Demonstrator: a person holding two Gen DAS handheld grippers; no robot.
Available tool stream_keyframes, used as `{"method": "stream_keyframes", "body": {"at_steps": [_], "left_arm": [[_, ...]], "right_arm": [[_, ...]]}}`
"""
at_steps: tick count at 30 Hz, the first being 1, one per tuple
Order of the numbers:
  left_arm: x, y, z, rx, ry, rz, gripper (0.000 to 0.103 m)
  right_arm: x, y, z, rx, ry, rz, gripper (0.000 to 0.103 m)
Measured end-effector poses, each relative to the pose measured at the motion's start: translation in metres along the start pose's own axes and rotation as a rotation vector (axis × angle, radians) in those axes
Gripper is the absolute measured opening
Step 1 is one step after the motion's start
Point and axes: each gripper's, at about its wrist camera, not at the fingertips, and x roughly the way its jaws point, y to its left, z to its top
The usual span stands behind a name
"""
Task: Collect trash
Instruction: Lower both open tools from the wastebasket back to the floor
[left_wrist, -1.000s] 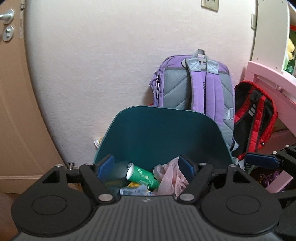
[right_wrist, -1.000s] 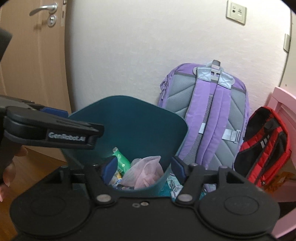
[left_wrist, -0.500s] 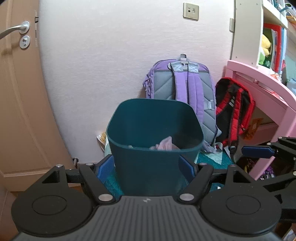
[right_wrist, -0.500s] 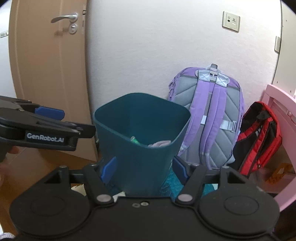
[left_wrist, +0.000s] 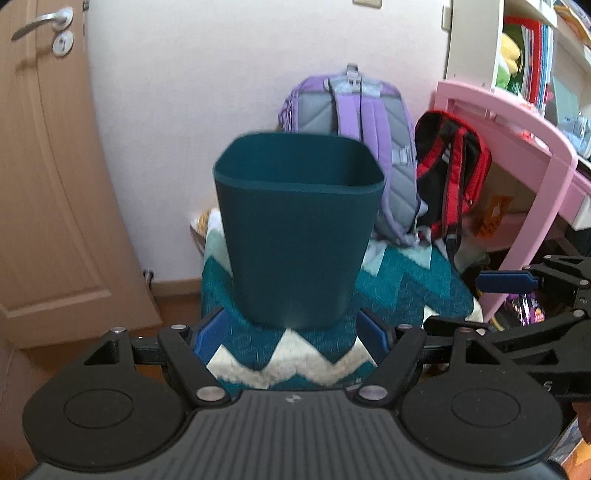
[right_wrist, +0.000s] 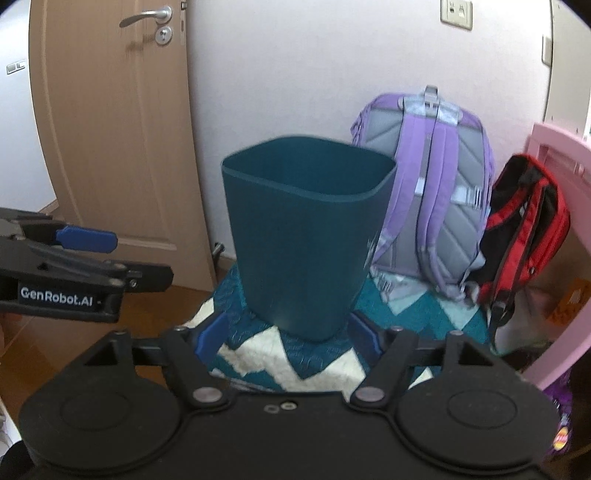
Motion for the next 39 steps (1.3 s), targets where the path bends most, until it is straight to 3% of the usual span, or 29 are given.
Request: {"method": "stream_keyframes", "body": {"at_steps": [9,21,30,39], "left_arm": [[0.044,0.009,-0.065,-0.061,0.12,0.006,0.081],[0.149,0.03,-0.145,-0.166,0.355,0.027,0.081],[0.232,0.055,-0.194,-0.223,0.504,0.068,0.084],[0.319,0.1,-0.249,-0.35,0.643,0.18,0.084]], "right_arm": [[0.051,0.002,-0.061,0.049,0.125,0.058,0.08],[0.157,-0.01,-0.146,0.184,0.372,0.096,0.098],[0.246,-0.039,-0.205,0.262,0.544,-0.019,0.098],[0.327,-0.081,-0.276,0.42,0.714,-0.129,0.098]]}}
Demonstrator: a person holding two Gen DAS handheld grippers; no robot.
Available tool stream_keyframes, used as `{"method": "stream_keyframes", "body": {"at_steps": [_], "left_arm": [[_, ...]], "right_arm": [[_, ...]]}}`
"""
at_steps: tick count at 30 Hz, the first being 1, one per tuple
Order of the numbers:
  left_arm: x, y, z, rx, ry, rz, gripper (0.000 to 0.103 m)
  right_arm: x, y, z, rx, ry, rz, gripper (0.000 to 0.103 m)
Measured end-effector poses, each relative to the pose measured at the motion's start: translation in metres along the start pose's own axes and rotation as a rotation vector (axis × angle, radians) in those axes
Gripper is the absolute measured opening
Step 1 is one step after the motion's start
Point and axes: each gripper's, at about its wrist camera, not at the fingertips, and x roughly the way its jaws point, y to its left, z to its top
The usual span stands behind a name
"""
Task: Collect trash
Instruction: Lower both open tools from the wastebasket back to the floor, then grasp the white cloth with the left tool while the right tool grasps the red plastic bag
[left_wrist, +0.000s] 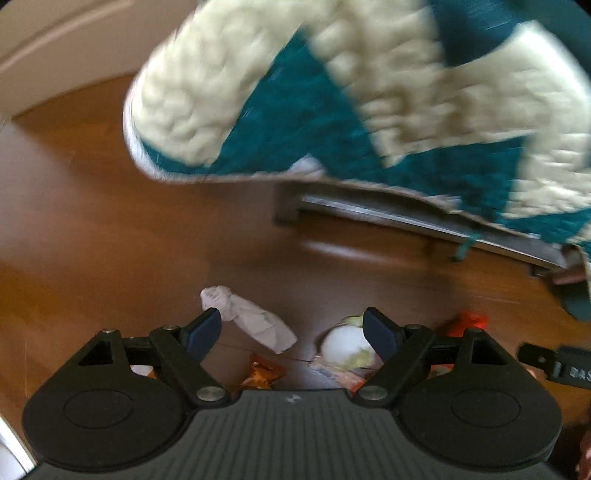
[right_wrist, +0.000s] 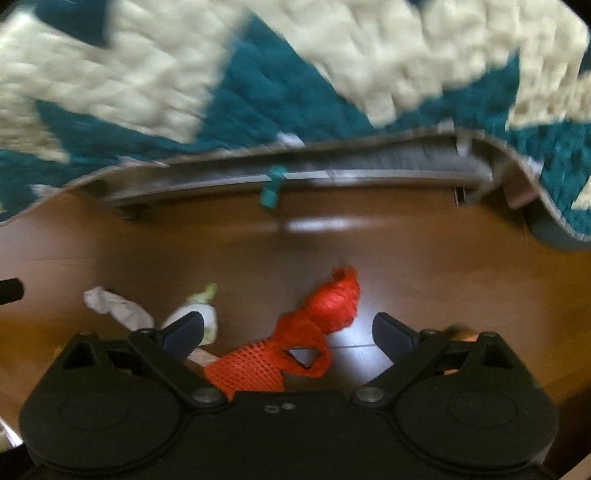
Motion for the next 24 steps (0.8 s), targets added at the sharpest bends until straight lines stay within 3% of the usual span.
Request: {"method": "stream_keyframes", "body": {"at_steps": [10,18,24], "left_arm": [[0.116,0.023,0.005,-0.182,0.165,0.075,0.084],[0.186,0.048,0.006,-0.309,0.238,0.093,0.084],[0.217,0.07,0.004,-0.388,0.253,0.117,0.084]], "right_arm": [[0.087,-0.021,0.011,0.117,0.113,-0.016,0.096],[0.143,-0.037,0.01,0.194,0.182,-0.03,0.092],[0.167,-0.044,0.012,0.224,0.2,-0.041,0.087]]}}
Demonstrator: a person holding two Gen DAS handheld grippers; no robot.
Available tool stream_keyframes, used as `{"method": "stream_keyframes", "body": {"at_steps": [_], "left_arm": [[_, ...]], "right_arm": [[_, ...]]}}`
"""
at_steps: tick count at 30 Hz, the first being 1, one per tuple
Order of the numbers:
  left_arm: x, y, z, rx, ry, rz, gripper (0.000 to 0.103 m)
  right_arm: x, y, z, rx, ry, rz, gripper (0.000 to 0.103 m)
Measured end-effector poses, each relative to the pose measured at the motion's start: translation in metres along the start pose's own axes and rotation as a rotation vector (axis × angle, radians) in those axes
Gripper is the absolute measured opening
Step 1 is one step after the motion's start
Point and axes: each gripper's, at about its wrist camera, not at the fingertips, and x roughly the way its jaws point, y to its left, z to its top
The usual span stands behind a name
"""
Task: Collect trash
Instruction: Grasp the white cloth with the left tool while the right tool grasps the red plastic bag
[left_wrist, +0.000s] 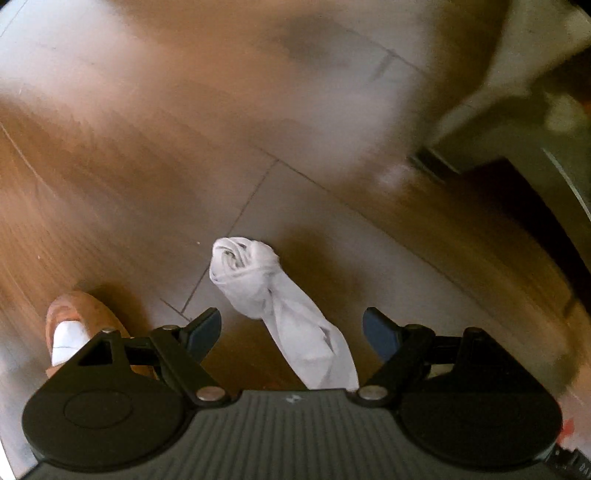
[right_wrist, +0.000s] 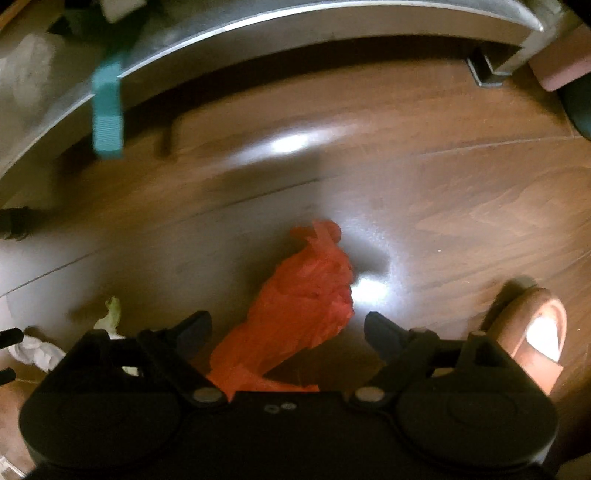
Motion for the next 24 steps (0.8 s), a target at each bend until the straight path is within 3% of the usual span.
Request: {"method": "stream_keyframes", "body": {"at_steps": [7,11,13,15,18,20,24], "left_arm": [[0.023,0.008,0.008,-0.029,0.016,-0.001,0.084],[0.027,0.009,0.007,-0.042,0.011,0.0,0.083],[0.029,0.009,0.006,-0.043,0.01,-0.006,0.074],[0.032,0.011,0.007,-0.045,0.016,-0.012,0.057],[0.032,0.013,0.005,-0.075,0.022,-0.029,0.047],[0.032,0.015,0.004,-0.089,0.023,-0.035,0.033],[0.028,0.013,0.001,-0.073,0.013,-0.009,0.022]], "right_arm": [[0.018,0.0,0.004,0.03,0.018,0.0,0.077],[0.025,0.002,0.006,0.034,0.026,-0.002,0.064],[0.026,0.003,0.006,0.034,0.028,0.003,0.059],[0.025,0.004,0.006,0.025,0.026,0.006,0.052],[0.024,0.006,0.005,0.013,0.023,0.002,0.047],[0.02,0.007,0.004,0.008,0.018,-0.001,0.045],[0.008,0.015,-0.003,-0.011,-0.002,0.0,0.042]]}}
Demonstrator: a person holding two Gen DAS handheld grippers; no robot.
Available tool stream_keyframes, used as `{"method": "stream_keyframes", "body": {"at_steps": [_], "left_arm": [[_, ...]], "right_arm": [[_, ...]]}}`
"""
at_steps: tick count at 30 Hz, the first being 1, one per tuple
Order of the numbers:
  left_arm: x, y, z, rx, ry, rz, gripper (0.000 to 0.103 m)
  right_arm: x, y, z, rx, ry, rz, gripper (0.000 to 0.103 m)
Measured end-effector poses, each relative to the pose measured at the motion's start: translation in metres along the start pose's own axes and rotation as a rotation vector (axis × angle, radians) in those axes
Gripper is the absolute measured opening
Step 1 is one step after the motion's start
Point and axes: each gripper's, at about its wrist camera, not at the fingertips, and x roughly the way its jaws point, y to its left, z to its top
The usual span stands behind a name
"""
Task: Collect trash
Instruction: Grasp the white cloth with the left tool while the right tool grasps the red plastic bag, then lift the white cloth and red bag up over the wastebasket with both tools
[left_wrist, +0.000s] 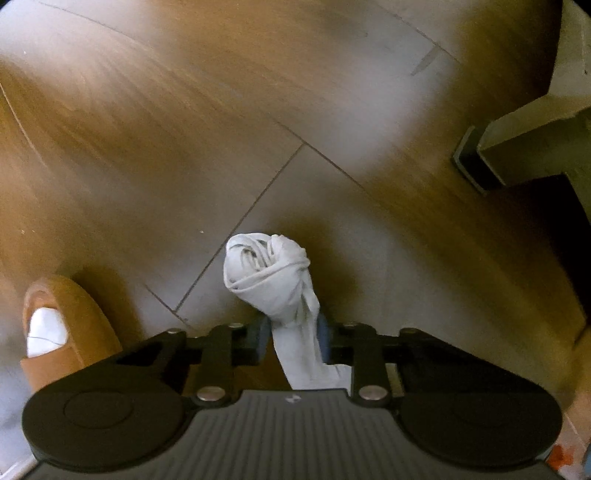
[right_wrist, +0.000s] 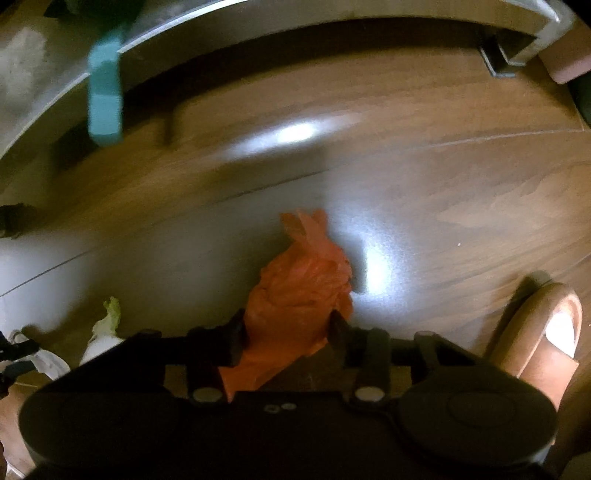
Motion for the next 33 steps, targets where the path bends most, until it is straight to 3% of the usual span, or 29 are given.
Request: {"method": "stream_keyframes", "body": {"at_steps": [8,16,25,33], "left_arm": [[-0.036,-0.003,-0.024,-0.002,-0.014,-0.022,0.018],[-0.113,0.004,-0.05,0.018,-0.093,-0.055,0.015],[-0.243,0.02,-0.096,0.081,-0.256,-0.165,0.015],[-0.343,0.037,-0.145,0.214,-0.436,-0.229,0.015]], "right_arm": [[-0.044,0.006,-0.02,-0.027,-0.037,-0.018,0.041],[-0.114,0.015,-0.048,-0.066,-0.119,0.027,0.04],[-0.234,0.018,-0.103,-0.176,-0.299,0.091,0.04],[-0.335,0.018,-0.16,-0.306,-0.48,0.14,0.04]]}}
